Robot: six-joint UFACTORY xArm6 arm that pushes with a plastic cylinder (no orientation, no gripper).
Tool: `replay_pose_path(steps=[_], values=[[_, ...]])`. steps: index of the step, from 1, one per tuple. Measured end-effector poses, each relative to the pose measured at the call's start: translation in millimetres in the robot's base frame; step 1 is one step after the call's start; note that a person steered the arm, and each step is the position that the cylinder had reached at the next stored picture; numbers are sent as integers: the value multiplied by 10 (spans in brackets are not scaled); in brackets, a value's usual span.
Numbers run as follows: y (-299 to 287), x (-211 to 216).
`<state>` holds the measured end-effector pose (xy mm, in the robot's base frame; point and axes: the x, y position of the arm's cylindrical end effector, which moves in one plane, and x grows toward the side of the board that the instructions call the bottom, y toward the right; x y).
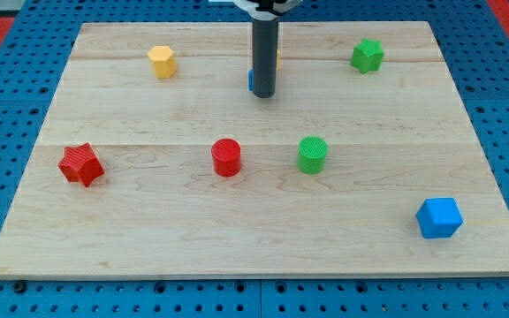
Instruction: Move the blue triangle left to the yellow heart
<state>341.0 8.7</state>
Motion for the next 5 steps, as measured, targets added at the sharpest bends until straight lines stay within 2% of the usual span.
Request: replay_pose_path(steps=[2,3,4,5], values=[[324,-202],[-87,-383],[-325,-149],[-448,-157]])
